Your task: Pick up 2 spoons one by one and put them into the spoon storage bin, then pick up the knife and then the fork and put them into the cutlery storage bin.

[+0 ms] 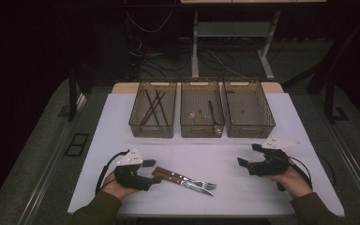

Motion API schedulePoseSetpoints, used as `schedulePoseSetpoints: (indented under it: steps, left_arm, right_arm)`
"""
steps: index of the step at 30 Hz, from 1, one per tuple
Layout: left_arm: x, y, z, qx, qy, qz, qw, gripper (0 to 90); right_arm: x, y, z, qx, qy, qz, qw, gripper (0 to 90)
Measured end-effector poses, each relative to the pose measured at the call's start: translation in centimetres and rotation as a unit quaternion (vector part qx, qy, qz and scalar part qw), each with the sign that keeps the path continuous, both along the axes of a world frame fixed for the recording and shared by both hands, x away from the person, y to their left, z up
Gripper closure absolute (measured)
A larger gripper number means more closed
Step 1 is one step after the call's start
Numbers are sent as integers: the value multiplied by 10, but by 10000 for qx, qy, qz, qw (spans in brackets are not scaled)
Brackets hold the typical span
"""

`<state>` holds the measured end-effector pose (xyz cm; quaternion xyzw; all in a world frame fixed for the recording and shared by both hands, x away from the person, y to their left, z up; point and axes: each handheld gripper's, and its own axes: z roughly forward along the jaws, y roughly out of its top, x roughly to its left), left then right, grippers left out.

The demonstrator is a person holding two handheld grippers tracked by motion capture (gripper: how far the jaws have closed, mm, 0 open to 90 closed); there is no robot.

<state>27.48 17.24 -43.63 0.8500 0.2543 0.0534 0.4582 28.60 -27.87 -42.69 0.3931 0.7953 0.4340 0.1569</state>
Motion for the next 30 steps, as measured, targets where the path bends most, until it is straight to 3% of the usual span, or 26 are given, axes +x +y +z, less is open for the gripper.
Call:
schedulePoseSetpoints:
  steps: [5, 14, 20, 27, 30]
  left_arm:
    - [0, 0, 1, 0, 57, -81, 10000, 458]
    - [-4, -19, 11, -72, 152, -550, 9983, 890]
    - [-6, -45, 10, 46, 211, -962, 9951, 891]
    - [-8, -76, 4, 266, 197, -1410, 9895, 891]
    - [-9, -86, 1, 295, 218, -1500, 9880, 891]
  right_arm:
    - [-13, -5, -5, 79, -28, -19, 10000, 173]
    - [-21, -5, -12, 10, 52, -22, 10000, 173]
    - [-21, -5, -12, 24, 45, -56, 10000, 173]
    - [-21, -6, -12, 38, 45, -53, 10000, 173]
    - [-20, -5, -12, 51, 29, -61, 10000, 173]
